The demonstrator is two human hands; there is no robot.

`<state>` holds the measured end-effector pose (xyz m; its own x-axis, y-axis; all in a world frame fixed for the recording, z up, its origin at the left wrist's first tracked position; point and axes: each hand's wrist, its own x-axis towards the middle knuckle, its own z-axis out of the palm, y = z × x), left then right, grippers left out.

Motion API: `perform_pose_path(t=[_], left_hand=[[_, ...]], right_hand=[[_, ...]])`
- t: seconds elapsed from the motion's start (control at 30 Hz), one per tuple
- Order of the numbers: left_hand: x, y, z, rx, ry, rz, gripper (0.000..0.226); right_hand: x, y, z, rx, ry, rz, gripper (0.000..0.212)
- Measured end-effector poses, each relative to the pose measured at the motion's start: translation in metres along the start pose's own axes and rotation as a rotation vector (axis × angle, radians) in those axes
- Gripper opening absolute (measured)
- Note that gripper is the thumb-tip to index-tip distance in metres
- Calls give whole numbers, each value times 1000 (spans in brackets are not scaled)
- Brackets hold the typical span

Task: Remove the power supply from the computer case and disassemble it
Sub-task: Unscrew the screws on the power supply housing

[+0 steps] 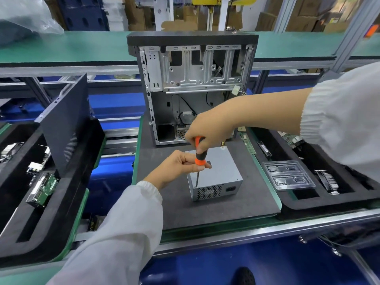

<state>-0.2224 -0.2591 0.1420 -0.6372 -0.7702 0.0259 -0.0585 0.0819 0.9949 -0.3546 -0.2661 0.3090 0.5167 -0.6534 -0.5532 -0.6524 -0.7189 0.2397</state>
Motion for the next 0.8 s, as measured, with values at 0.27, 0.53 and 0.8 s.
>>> perform_pose_path(t=[0.27, 0.53, 0.8], left_hand=[[3, 0, 1, 31, 49, 23, 9], [6, 3, 3, 51, 26, 14, 12], [3, -3, 4, 31, 20, 13, 8]], right_hand=[[-20, 15, 17, -225, 240, -198, 49], [-1, 13, -5, 224, -207, 165, 29], [-26, 20, 23, -812, 419, -447, 40]])
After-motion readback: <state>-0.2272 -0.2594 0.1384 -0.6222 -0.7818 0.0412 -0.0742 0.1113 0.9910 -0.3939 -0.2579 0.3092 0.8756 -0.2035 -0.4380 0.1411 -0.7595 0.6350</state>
